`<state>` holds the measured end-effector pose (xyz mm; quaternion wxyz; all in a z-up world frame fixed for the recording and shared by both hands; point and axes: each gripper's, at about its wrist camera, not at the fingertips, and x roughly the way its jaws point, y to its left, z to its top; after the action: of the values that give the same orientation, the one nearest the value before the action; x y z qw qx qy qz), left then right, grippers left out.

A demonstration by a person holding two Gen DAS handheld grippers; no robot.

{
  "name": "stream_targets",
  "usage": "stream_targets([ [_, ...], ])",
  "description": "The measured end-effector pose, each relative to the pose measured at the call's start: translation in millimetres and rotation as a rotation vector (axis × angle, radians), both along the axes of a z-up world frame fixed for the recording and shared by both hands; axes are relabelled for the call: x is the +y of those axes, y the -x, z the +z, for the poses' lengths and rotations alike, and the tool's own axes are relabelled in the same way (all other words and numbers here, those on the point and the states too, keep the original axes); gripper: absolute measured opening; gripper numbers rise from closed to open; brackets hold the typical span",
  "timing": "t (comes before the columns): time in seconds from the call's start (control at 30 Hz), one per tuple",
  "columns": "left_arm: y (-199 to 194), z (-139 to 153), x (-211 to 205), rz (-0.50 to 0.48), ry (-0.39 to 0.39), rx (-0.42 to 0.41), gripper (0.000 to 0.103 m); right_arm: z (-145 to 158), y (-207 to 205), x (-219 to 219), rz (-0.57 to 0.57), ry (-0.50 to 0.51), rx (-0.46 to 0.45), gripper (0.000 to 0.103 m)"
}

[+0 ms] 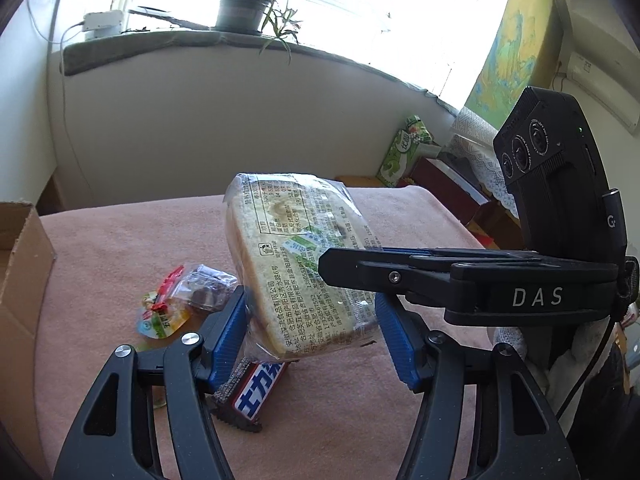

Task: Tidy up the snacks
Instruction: 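Carry the bread loaf held in both grippers over the cardboard box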

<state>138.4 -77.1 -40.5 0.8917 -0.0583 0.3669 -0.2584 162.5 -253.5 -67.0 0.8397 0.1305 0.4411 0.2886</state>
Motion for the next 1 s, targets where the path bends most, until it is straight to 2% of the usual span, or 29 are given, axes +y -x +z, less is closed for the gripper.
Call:
stream_targets([
  [0.43, 34, 16, 61, 0.123, 0.003, -0.054, 0.062, 24, 22, 71, 0.117, 0.028, -0.056, 0.049],
  [1.0, 62, 22, 149, 0.303, 0.012, -0.081, 0.062, 37, 34, 181, 0.291, 0.043, -0.096, 0.049],
])
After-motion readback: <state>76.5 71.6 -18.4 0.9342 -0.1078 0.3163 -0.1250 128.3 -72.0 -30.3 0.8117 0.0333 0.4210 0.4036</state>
